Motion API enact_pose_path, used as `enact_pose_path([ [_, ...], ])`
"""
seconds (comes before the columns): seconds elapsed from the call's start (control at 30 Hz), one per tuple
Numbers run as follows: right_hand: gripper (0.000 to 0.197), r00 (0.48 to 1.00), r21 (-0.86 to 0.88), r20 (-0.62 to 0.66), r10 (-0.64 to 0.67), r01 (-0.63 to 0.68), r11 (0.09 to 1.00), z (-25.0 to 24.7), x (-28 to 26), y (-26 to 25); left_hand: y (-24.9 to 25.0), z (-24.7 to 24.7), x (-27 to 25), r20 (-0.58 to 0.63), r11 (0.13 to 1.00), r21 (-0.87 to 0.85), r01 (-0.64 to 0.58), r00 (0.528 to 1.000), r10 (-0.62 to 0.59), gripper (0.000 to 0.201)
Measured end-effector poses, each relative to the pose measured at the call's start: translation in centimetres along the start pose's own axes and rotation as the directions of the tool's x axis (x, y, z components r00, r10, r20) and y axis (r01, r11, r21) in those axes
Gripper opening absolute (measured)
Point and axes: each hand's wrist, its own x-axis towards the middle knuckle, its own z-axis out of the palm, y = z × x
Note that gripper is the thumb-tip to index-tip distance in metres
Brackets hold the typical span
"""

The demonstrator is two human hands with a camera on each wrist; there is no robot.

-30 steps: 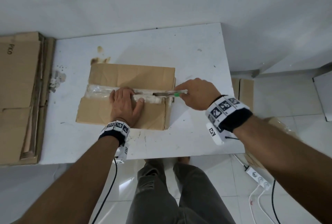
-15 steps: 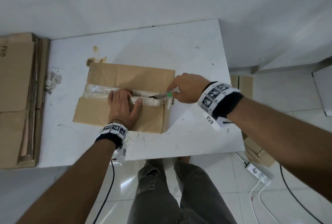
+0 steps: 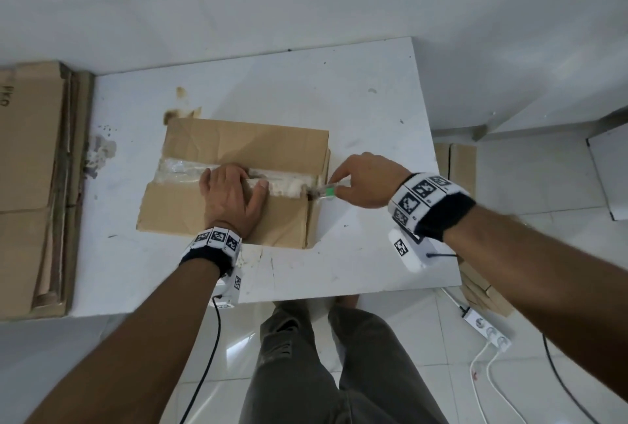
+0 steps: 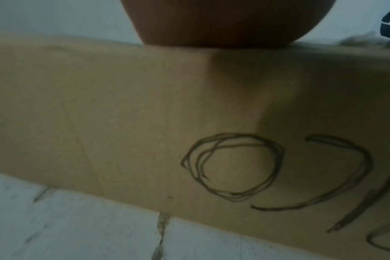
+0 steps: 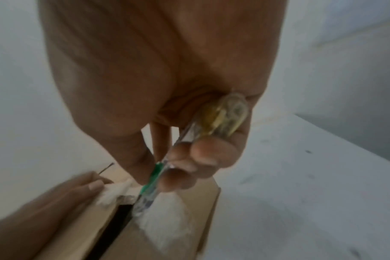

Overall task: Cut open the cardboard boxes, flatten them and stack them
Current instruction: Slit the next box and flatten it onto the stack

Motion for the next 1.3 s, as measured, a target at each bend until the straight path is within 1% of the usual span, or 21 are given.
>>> enact_pose_path([
  [0.07, 0.028, 0.998, 0.183, -0.034, 0.052, -0.045, 0.982, 1.3, -1.0, 0.9, -0.1, 0.1, 0.0, 0.012, 0.999, 0.036, 0.024, 1.0, -0.024, 0.045],
  [0.13, 0.024, 0.983, 0.351, -0.119, 0.136, -0.087, 0.932, 2.6, -2.6, 2.0, 0.2, 0.2, 0.1, 0.045, 0.996, 0.068, 0.049, 0.998, -0.053, 0.047],
  [0.2, 0.02, 0.931, 0.454, -0.26, 0.255, -0.115, 0.884, 4.1, -4.1, 2.7, 0.7, 0.1, 0.4, 0.094, 0.99, 0.103, 0.095, 0.99, -0.105, 0.049],
  [0.23, 0.018, 0.897, 0.501, -0.312, 0.314, -0.125, 0.856, 5.0, -4.6, 3.0, 1.1, 0.0, 0.6, 0.114, 0.985, 0.127, 0.119, 0.984, -0.134, 0.049],
  [0.27, 0.018, 0.87, 0.559, -0.335, 0.362, -0.126, 0.819, 5.8, -4.9, 3.2, 1.5, 0.0, 1.0, 0.139, 0.98, 0.148, 0.134, 0.978, -0.155, 0.05],
  [0.3, 0.019, 0.856, 0.627, -0.325, 0.402, -0.123, 0.77, 6.5, -4.9, 3.4, 2.0, 0.1, 1.4, 0.184, 0.978, 0.161, 0.132, 0.97, -0.161, 0.053],
  [0.33, 0.02, 0.855, 0.69, -0.292, 0.428, -0.121, 0.714, 7.2, -4.9, 3.4, 2.5, 0.2, 1.8, 0.244, 0.979, 0.168, 0.113, 0.958, -0.152, 0.058],
  [0.4, 0.02, 0.865, 0.786, -0.219, 0.452, -0.118, 0.607, 8.3, -4.4, 2.7, 3.1, 0.2, 2.7, 0.335, 0.985, 0.168, 0.025, 0.939, -0.081, 0.069],
  [0.43, 0.019, 0.866, 0.827, -0.186, 0.465, -0.117, 0.55, 8.6, -4.1, 2.0, 3.2, 0.2, 3.2, 0.349, 0.986, 0.165, -0.033, 0.937, -0.027, 0.071],
  [0.5, 0.019, 0.867, 0.896, -0.115, 0.484, -0.12, 0.428, 9.1, -3.9, 0.7, 3.1, 0.3, 3.7, 0.334, 0.979, 0.159, -0.125, 0.94, 0.065, 0.068],
  [0.53, 0.019, 0.868, 0.914, -0.098, 0.486, -0.115, 0.389, 9.2, -4.0, 0.2, 2.9, 0.4, 3.6, 0.317, 0.979, 0.143, -0.143, 0.944, 0.092, 0.069],
  [0.57, 0.019, 0.869, 0.92, -0.097, 0.485, -0.107, 0.376, 9.4, -4.2, 0.0, 2.6, 0.5, 3.4, 0.304, 0.983, 0.113, -0.147, 0.947, 0.107, 0.07],
  [0.67, 0.018, 0.873, 0.919, -0.117, 0.474, -0.086, 0.385, 9.8, -4.9, 0.1, 1.7, 1.1, 2.3, 0.274, 0.985, 0.043, -0.169, 0.95, 0.151, 0.071],
  [0.8, 0.017, 0.883, 0.905, -0.128, 0.451, -0.082, 0.417, 9.4, -4.3, 0.0, 1.2, 1.6, 2.0, 0.272, 0.976, 0.051, -0.212, 0.943, 0.19, 0.069],
  [0.83, 0.016, 0.881, 0.896, -0.143, 0.45, -0.078, 0.438, 9.1, -3.9, 0.0, 1.2, 1.6, 2.0, 0.278, 0.975, 0.055, -0.216, 0.941, 0.192, 0.07],
  [0.87, 0.016, 0.881, 0.873, -0.165, 0.442, -0.078, 0.481, 8.8, -3.4, 0.1, 1.2, 1.7, 2.0, 0.279, 0.974, 0.057, -0.221, 0.94, 0.197, 0.07],
  [0.97, 0.018, 0.91, 0.736, -0.202, 0.362, -0.103, 0.669, 7.9, -3.5, 0.7, 0.7, 1.6, 1.8, 0.284, 0.967, 0.045, -0.251, 0.931, 0.229, 0.07],
  [1.03, 0.016, 0.933, 0.68, -0.179, 0.311, -0.111, 0.725, 7.3, -4.1, 1.3, 0.5, 1.6, 1.5, 0.284, 0.961, 0.045, -0.274, 0.926, 0.25, 0.07],
  [1.1, 0.015, 0.94, 0.676, -0.167, 0.298, -0.111, 0.728, 7.1, -4.4, 1.4, 0.5, 1.5, 1.4, 0.279, 0.962, 0.039, -0.271, 0.927, 0.25, 0.069],
  [1.17, 0.016, 0.929, 0.684, -0.183, 0.321, -0.115, 0.721, 7.4, -3.8, 0.8, 0.4, 1.4, 1.5, 0.277, 0.964, 0.034, -0.262, 0.93, 0.243, 0.068],
  [1.3, 0.023, 0.877, 0.686, -0.268, 0.4, -0.117, 0.718, 8.6, -3.3, -0.5, 0.2, 1.2, 1.8, 0.262, 0.966, 0.031, -0.258, 0.934, 0.241, 0.067],
])
